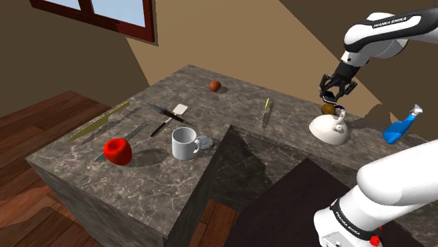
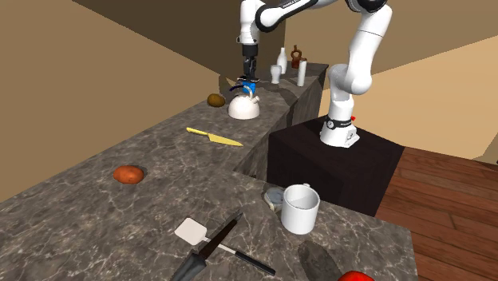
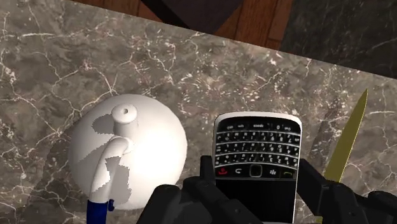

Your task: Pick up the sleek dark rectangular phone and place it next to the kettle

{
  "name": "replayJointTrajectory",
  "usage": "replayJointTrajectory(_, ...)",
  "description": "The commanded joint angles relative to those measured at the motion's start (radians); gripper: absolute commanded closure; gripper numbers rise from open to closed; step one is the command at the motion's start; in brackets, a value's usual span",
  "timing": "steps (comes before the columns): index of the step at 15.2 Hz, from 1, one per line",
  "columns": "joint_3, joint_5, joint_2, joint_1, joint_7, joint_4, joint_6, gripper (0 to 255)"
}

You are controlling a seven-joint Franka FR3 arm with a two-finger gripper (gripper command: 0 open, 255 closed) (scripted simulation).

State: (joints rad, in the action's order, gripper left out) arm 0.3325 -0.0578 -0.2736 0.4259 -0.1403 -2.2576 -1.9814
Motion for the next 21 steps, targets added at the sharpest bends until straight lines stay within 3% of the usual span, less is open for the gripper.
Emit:
replayJointTrajectory(1, 0.035, -0.002, 0.023, 0.018, 0.055, 0.025, 0.003, 255)
replayJointTrajectory(11, 0.201, 0.039, 0.184, 0.106, 0.335, 0.196, 0.024, 255)
replayJointTrajectory(21, 0.316, 0.201, 0.466, 0.247, 0.64, 0.489, 0.095, 255)
